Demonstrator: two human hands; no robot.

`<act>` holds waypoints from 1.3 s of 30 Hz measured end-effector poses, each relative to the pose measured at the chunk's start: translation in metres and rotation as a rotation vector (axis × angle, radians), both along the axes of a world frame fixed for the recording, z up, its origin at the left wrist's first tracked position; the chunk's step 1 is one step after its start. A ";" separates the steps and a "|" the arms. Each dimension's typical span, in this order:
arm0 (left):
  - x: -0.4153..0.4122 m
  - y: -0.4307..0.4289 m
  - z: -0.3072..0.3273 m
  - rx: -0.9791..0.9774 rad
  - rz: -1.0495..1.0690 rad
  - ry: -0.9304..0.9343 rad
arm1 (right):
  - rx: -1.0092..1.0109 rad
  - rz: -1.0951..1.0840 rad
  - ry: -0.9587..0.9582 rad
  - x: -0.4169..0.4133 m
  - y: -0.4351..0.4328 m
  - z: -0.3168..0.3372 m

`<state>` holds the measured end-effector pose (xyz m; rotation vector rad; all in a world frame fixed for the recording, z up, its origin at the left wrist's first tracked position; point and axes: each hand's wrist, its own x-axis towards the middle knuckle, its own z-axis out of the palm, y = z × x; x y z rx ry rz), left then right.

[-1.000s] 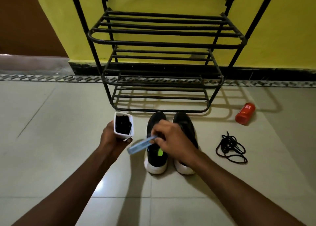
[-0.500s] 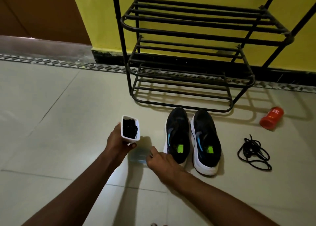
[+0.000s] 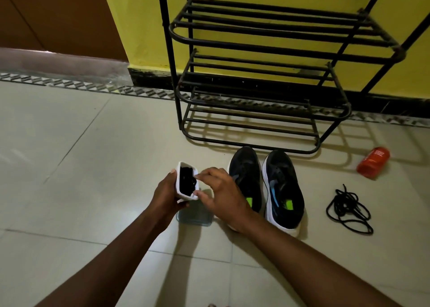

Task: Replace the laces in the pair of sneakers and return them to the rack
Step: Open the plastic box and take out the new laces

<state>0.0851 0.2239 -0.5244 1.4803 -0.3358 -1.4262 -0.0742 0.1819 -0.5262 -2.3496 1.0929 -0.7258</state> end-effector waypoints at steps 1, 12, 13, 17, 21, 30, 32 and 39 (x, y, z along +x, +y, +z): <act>-0.001 0.000 0.001 -0.014 -0.024 0.003 | 0.072 0.047 0.045 0.002 -0.008 0.005; -0.008 -0.004 0.014 -0.031 -0.073 0.047 | -0.042 0.201 0.213 0.017 -0.038 0.008; -0.007 -0.005 0.013 -0.024 -0.071 0.061 | -0.014 0.190 0.178 0.017 -0.040 0.007; -0.002 -0.010 0.003 0.064 0.043 0.142 | 0.094 0.050 -0.053 0.018 -0.053 0.006; 0.011 -0.009 -0.009 0.115 0.179 0.196 | 0.150 -0.110 -0.037 0.017 -0.069 0.003; 0.019 -0.001 -0.023 0.152 0.204 0.181 | 0.281 -0.112 0.471 0.040 -0.089 -0.029; 0.018 -0.001 -0.025 0.151 0.194 0.184 | 0.270 -0.052 0.515 0.042 -0.088 -0.036; 0.017 -0.001 -0.025 0.141 0.215 0.175 | 0.256 -0.074 0.384 0.028 -0.078 -0.032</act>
